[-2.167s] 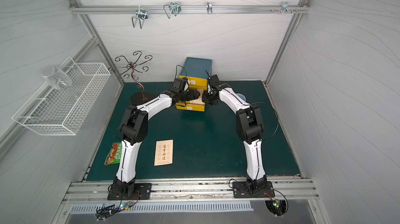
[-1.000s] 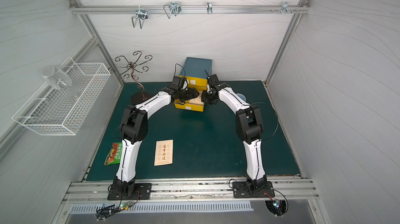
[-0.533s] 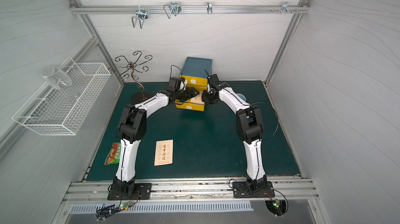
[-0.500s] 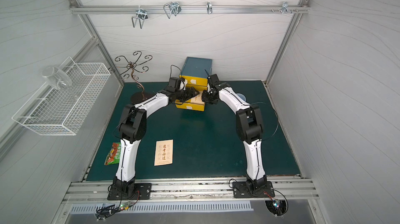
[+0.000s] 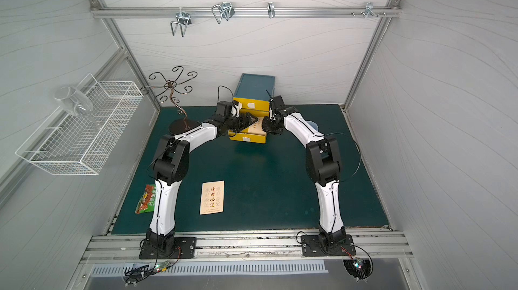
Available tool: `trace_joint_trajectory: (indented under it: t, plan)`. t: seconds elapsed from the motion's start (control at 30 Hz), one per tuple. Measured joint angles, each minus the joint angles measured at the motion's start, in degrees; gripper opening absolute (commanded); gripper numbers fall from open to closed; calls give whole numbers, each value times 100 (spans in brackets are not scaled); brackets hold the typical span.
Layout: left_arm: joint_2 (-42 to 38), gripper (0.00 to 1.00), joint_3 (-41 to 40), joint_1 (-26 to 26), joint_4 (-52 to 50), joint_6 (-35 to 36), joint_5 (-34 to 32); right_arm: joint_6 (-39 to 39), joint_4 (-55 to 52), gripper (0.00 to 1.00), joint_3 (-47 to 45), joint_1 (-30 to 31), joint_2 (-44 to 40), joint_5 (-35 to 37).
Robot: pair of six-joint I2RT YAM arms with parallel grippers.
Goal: Take the postcards out of the drawer
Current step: Pick up the postcard from the drawer.
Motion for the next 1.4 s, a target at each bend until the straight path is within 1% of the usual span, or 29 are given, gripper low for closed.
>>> trace_joint_trajectory:
  t: [0.27,0.67,1.0,1.2,1.4]
  plan:
    - [-15,81,-177,28,367,-146,116,0,0,25,0,-2,0,26]
    - [-52,80,-350,72,1003,-610,372,0,0,25,4,-4,0,48]
    - [-52,80,-463,79,1624,-1217,549,2,11,25,7,-4,0,50]
    - [-52,81,-479,-22,1895,-1620,560,4,-11,25,7,59,0,-116]
    - [-52,75,-479,-74,1838,-1797,483,4,-11,25,7,63,0,-142]
